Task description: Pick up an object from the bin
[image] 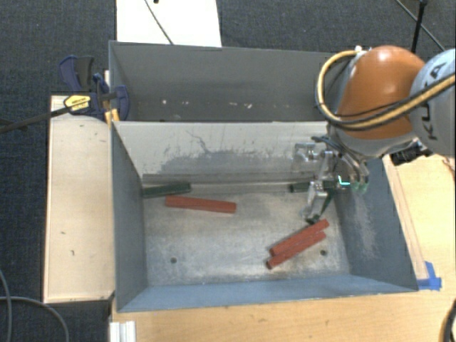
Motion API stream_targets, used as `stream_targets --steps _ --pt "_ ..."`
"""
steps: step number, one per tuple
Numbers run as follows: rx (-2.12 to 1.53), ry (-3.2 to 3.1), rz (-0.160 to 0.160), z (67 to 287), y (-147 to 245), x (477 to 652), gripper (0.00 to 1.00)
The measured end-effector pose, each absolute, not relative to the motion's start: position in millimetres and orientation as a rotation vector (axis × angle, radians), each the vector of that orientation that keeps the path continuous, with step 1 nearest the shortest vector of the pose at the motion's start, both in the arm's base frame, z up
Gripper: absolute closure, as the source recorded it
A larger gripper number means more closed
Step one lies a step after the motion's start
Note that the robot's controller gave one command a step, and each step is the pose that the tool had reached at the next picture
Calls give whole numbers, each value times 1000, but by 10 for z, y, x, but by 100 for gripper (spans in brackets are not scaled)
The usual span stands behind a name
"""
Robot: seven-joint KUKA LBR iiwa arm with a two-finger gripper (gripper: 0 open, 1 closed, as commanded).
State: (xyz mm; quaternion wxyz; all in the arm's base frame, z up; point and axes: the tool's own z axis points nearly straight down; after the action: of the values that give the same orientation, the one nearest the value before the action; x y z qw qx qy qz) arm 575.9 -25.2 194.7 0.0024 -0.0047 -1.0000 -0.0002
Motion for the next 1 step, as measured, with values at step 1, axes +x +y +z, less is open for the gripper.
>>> stream_targets --steps 1 --pt "113 -3135 -1 699 -154 5793 0"
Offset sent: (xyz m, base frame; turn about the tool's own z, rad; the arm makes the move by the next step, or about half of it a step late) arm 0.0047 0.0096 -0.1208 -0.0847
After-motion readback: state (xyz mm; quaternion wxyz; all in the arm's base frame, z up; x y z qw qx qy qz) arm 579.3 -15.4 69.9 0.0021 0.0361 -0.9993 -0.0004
